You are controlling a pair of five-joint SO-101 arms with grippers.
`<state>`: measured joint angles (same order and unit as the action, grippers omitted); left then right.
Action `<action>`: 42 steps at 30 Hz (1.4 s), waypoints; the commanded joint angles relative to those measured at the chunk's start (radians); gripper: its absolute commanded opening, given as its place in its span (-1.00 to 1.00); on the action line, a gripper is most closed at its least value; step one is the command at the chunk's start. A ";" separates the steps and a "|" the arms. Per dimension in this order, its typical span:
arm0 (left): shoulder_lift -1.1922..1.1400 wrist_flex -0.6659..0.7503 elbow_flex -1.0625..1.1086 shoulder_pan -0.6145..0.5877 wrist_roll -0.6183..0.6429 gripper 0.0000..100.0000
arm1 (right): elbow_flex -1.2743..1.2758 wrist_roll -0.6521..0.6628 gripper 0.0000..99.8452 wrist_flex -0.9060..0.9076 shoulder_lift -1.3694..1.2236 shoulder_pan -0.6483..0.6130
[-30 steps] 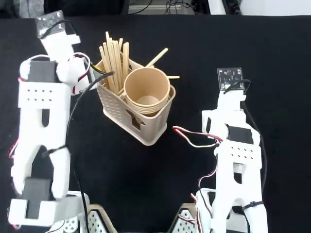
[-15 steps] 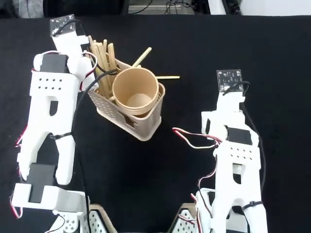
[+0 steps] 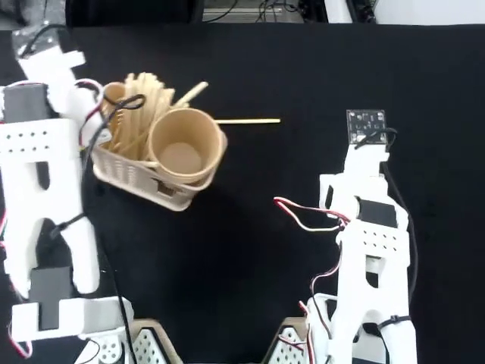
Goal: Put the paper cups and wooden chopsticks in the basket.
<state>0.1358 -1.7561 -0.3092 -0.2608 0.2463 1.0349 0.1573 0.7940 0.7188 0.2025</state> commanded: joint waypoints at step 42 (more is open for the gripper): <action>0.948 0.000 0.257 -0.205 -0.101 -0.31 | -2.229 0.859 -0.48 0.911 -1.670 -0.394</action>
<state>1.0273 -1.7561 -0.1036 -0.4419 0.1573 -0.9014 0.9597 1.6701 -0.8339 -0.1626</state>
